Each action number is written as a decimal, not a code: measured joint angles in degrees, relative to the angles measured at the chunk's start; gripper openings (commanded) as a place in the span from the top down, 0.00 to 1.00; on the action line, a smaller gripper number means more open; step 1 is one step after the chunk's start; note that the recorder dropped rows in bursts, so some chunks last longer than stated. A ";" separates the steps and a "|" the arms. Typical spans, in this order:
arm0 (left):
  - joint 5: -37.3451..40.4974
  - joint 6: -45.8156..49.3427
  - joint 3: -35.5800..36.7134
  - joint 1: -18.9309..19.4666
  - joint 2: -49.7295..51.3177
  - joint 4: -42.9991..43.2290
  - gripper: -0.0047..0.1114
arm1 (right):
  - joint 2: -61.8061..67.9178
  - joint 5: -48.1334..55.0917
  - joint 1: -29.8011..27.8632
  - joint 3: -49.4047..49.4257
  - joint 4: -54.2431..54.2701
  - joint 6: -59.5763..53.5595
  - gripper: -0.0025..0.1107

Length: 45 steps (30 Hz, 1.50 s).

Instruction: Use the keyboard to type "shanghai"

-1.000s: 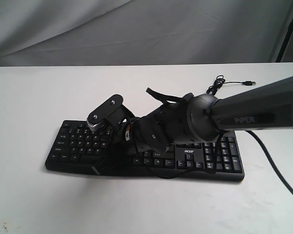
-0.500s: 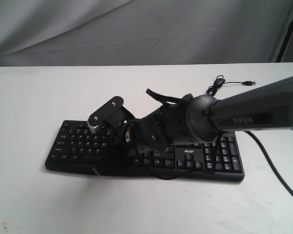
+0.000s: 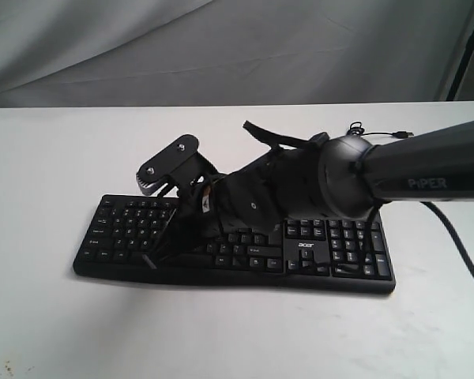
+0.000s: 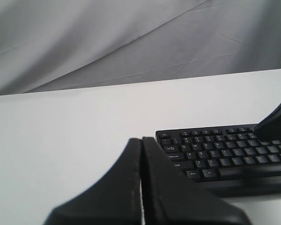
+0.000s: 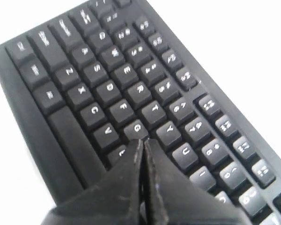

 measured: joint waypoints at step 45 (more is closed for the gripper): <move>0.00 0.00 0.00 0.00 0.00 0.00 0.96 | 7.86 -2.92 0.87 -5.46 1.47 -2.09 0.98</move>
